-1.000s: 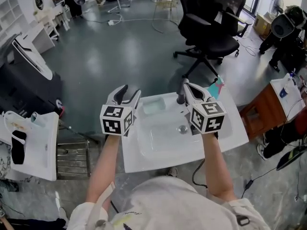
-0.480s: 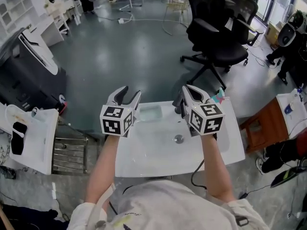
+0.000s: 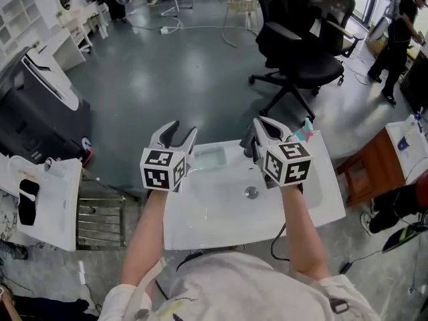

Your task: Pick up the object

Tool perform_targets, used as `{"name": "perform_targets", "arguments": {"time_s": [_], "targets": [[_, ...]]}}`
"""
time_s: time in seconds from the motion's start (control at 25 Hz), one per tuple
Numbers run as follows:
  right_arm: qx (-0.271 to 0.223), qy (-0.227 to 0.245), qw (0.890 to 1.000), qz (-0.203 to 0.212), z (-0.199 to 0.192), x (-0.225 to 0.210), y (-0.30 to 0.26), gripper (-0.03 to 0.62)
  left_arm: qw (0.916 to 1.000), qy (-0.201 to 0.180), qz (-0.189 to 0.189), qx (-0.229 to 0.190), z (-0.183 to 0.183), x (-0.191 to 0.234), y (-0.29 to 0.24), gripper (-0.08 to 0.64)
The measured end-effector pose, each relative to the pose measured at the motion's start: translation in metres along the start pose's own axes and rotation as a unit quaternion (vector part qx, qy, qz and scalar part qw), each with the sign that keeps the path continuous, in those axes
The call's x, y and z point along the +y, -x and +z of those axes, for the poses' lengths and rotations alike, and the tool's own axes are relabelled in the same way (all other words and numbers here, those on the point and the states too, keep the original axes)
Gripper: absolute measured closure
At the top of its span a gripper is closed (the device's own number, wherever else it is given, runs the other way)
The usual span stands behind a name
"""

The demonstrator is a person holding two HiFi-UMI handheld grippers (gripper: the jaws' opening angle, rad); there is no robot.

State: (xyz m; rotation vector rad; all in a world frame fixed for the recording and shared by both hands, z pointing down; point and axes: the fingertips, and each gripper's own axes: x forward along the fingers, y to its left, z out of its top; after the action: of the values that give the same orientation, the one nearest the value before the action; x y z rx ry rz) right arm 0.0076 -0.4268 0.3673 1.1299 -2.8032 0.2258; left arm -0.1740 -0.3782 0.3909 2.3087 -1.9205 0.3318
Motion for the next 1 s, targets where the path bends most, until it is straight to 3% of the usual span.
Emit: {"name": "perform_targets", "arguments": {"time_s": [1.0], "targets": [[0.001, 0.010, 0.998, -0.063, -0.003, 0.027, 0.014, 0.589, 0.9948, -0.044, -0.092, 0.008, -0.012, 0.003, -0.005, 0.344]]}}
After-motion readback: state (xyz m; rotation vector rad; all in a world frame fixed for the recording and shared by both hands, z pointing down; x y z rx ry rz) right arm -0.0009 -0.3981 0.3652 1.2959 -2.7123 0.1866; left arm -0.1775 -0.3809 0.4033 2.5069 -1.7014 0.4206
